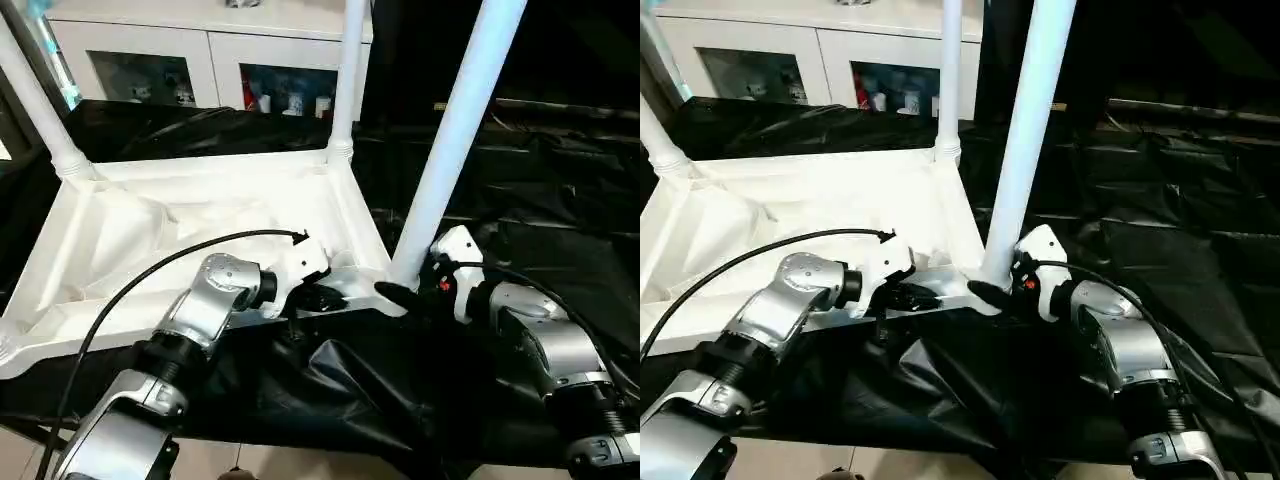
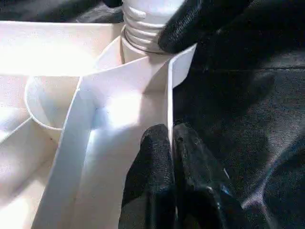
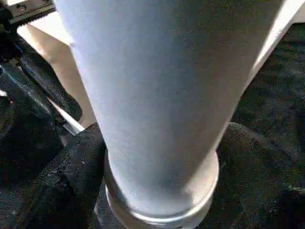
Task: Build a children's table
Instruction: Rotate leg to tighten
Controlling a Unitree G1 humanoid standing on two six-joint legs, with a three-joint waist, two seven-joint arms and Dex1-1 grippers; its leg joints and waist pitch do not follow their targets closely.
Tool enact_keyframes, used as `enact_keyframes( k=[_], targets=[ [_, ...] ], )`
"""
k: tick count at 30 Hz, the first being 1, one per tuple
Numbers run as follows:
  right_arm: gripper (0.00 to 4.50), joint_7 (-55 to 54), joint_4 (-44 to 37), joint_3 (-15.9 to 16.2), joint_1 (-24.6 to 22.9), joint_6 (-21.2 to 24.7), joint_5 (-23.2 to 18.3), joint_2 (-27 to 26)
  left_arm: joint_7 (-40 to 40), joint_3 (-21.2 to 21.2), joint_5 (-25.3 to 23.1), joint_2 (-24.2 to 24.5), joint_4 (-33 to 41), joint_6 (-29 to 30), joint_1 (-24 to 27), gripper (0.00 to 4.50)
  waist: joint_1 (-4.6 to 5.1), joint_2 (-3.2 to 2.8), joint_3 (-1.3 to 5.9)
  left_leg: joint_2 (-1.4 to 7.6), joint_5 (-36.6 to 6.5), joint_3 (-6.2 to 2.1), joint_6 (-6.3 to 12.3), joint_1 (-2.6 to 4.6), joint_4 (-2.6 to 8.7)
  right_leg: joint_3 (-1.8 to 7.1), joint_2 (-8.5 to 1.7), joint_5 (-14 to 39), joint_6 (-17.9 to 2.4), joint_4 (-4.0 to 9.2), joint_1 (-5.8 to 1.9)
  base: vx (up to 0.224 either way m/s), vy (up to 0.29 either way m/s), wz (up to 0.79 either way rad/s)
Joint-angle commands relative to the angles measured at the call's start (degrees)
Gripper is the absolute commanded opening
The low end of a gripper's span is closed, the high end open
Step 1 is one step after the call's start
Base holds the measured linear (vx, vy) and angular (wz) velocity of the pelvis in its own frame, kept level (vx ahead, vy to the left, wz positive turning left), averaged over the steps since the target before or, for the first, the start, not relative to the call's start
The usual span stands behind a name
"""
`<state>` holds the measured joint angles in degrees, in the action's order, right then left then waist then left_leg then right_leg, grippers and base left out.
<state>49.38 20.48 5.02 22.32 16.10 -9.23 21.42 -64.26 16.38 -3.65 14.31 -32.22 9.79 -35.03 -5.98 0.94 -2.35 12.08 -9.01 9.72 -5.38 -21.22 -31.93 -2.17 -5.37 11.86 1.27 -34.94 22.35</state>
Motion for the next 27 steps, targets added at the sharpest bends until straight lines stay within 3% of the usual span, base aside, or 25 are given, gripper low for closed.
enact_keyframes(
  k=[1,10,12,14,18,22,27],
  targets=[
    [3.55,0.75,-0.86,0.31,-0.36,0.52,-0.12,0.48,-1.56,-0.12,2.85,-0.78,1.02,-0.38,0.87,0.00,0.04,0.83,3.29,0.56,-9.59,0.66,3.61,0.45,2.87,1.39,-1.84,2.58,-13.28,3.68,-2.57,0.000,0.000,0.00],
    [2.82,-1.83,-0.83,-0.52,-1.32,0.59,-0.61,-1.06,0.63,-0.28,2.14,-1.43,0.23,-0.50,0.71,0.00,0.03,0.81,3.31,0.52,-9.21,0.66,3.63,0.49,2.80,1.39,-1.85,2.50,-13.29,3.64,-2.58,0.000,0.000,0.00],
    [2.77,-7.78,1.96,-1.69,-0.88,-0.28,0.92,-3.19,3.80,-0.59,1.14,-2.55,-1.74,0.18,-0.12,0.00,0.14,0.86,3.21,0.51,-9.96,0.66,3.20,0.46,2.90,1.38,-1.85,4.01,-12.95,3.78,-2.48,0.000,0.000,0.00],
    [2.76,-15.73,5.42,-3.30,0.08,-0.11,2.62,-5.92,7.85,-1.05,0.05,-4.10,-4.50,1.14,-1.59,0.00,0.37,0.73,3.03,0.48,-12.30,0.58,1.58,0.63,3.19,1.41,-1.91,8.62,-12.08,4.20,-2.22,0.000,0.000,0.00],
    [2.74,-29.10,9.66,-7.30,1.96,1.14,2.76,-11.66,16.34,-2.62,-1.05,-7.83,-10.07,2.99,-5.06,0.00,0.94,0.72,2.97,0.39,-15.27,0.32,-0.46,0.76,3.54,1.45,-1.99,13.69,-10.35,4.72,-1.99,0.000,0.000,0.00],
    [2.74,-35.70,11.91,-6.92,3.79,0.92,3.14,-17.15,22.72,-2.53,-2.11,-11.80,-14.01,4.02,-7.68,0.00,0.87,0.62,3.21,0.28,-13.76,0.37,-0.20,0.71,3.42,1.52,-1.93,10.36,-10.27,4.47,-1.97,0.000,0.000,0.00],
    [2.74,-35.58,13.46,-2.29,5.38,-0.76,6.02,-20.48,24.29,-1.52,-2.55,-15.59,-15.86,3.18,-9.22,0.00,0.58,0.75,3.17,0.19,-13.05,0.44,0.54,0.54,3.34,1.45,-1.90,8.01,-10.11,4.49,-2.24,0.000,0.000,0.00]
  ],
)
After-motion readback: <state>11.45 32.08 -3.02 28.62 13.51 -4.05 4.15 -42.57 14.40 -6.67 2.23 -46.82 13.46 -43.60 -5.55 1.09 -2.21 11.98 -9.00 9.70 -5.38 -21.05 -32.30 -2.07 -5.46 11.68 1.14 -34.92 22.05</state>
